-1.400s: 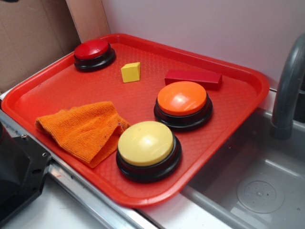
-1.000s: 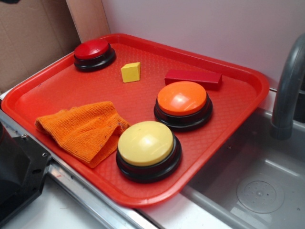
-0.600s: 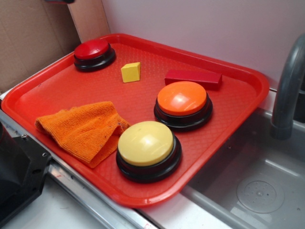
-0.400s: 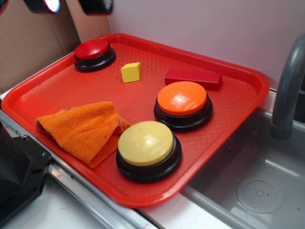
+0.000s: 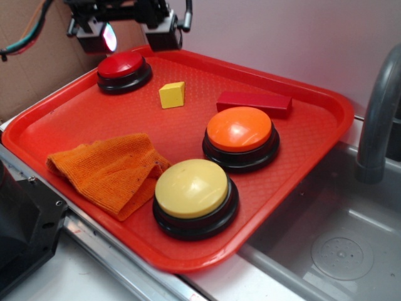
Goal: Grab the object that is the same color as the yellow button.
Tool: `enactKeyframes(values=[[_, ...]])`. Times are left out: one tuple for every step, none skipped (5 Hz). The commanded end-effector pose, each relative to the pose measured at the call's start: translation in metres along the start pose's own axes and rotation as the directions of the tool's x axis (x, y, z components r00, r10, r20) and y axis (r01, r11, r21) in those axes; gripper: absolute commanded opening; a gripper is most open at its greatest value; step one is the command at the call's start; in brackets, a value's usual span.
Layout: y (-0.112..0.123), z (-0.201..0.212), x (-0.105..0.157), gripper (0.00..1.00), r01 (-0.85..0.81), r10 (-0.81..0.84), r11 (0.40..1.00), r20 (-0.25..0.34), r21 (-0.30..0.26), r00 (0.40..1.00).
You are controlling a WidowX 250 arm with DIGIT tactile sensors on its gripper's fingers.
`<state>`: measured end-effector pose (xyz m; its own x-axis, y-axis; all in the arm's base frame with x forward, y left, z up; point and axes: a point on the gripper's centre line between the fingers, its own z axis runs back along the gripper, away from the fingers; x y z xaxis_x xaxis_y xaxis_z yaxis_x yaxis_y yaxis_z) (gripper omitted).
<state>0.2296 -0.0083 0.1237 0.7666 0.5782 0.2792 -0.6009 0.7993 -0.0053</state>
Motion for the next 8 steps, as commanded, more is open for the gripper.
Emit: enactKeyframes(values=[[0.008,-0.035,0.029,1.00,-0.012,0.013,1.000,0.069,-0.017,0.998],[0.009,-0.053,0.033,1.00,-0.033,0.033,0.999,0.051,-0.012,0.998],[0.012,-0.067,0.037,1.00,-0.053,0.053,0.999,0.046,-0.007,0.998],[0.000,-0.082,0.045,1.00,-0.064,0.064,0.998,0.043,-0.022,0.997],[-0.006,-0.088,0.051,1.00,-0.075,0.076,0.997,0.045,-0.023,0.996],[-0.015,-0.097,0.055,1.00,-0.083,0.085,0.995,0.045,-0.047,0.995],[-0.024,-0.100,0.055,1.00,-0.073,0.074,0.997,0.033,-0.036,0.997],[-0.011,-0.109,0.048,1.00,-0.107,0.108,0.993,-0.014,0.051,0.994]])
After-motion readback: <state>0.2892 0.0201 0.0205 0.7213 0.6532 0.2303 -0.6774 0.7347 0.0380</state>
